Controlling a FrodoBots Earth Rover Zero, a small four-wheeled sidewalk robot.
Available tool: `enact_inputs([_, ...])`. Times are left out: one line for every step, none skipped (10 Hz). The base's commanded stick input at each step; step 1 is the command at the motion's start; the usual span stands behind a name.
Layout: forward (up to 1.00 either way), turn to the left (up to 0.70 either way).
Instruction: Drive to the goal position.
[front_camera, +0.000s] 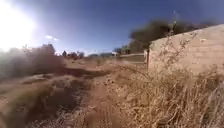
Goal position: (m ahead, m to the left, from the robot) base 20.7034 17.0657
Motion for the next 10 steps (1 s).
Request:
enact_inputs([0.50, 0.27])
enact_inputs([0.50, 0.50])
enact_inputs([0.50, 0.50])
enact_inputs([0.50, 0.50])
enact_inputs([0.50, 0.50])
enact_inputs([0.50, 0.50])
enact_inputs([0.50, 0.50])
enact_inputs([0.50, 0.50])
enact_inputs([0.50, 0.50])
enact_inputs([0.50, 0.50])
